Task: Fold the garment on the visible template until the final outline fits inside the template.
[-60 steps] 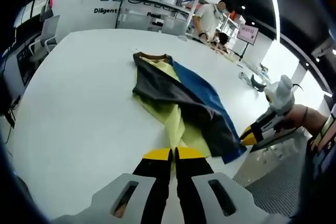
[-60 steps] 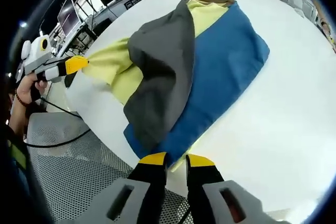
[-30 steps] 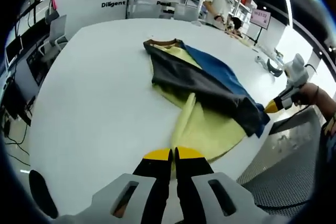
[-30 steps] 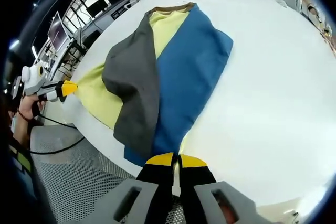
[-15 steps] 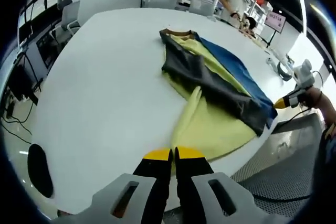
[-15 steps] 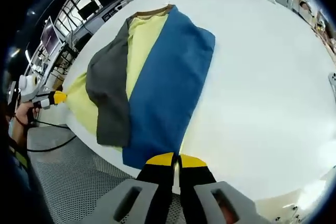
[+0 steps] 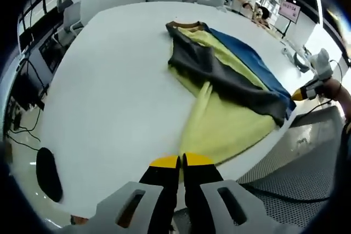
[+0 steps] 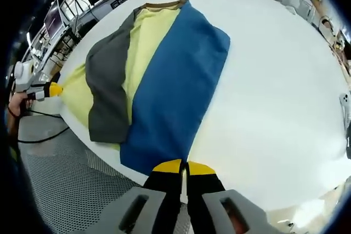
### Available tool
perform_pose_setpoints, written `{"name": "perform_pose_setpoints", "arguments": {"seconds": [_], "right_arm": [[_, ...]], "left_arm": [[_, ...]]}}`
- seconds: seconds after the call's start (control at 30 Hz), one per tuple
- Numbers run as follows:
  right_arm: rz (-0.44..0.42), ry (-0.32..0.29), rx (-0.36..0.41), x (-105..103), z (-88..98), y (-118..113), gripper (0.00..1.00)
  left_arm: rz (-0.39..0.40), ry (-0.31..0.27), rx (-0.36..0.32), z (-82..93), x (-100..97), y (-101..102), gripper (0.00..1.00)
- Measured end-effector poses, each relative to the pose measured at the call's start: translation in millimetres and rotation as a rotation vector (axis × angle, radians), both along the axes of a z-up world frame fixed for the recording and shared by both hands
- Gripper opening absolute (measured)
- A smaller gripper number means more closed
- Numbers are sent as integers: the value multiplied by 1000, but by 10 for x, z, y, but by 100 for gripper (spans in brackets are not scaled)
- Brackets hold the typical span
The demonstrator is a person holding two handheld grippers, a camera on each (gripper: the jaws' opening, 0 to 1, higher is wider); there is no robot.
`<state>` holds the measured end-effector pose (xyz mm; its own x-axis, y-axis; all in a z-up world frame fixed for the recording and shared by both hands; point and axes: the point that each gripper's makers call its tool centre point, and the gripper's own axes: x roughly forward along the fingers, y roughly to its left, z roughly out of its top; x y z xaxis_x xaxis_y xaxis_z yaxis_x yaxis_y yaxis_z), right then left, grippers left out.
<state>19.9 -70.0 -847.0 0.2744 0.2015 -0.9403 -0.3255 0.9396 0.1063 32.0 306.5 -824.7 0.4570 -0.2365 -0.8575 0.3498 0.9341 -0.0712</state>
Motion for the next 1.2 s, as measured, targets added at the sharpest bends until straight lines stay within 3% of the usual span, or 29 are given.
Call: {"name": "perform_pose_setpoints", "arguments": {"seconds": [0.17, 0.43, 0.6, 0.7, 0.77, 0.9, 0.97, 1.03, 1.1, 1.2], "right_arm": [[19, -8, -38, -2, -22, -39, 0], [30, 18, 2, -27, -39, 1, 0], [49, 9, -15, -25, -32, -22, 0], [92, 0, -65, -30, -39, -85, 10], [86, -32, -98, 3, -9, -149, 15], [20, -67, -55, 21, 85, -162, 19], [15, -90, -62, 49, 105, -171, 19], [-32, -187, -88, 176, 170, -217, 22], [-36, -200, -81, 161, 212, -191, 23], [-40, -214, -74, 189, 226, -165, 23]], "left_arm": [[4, 19, -5, -31, -34, -43, 0], [-43, 37, -6, -40, -103, -133, 1], [-65, 32, 13, -46, -106, -117, 5], [-73, 25, 31, -29, -119, -91, 10], [-66, 7, 37, 27, -110, -75, 12], [-50, -25, 31, 152, -94, -72, 16], [-34, -90, 19, 219, -2, -95, 16], [-60, -156, -32, 292, 87, -210, 16], [-102, -201, -74, 396, 122, -373, 16], [-164, -202, -79, 427, 97, -579, 16]]}}
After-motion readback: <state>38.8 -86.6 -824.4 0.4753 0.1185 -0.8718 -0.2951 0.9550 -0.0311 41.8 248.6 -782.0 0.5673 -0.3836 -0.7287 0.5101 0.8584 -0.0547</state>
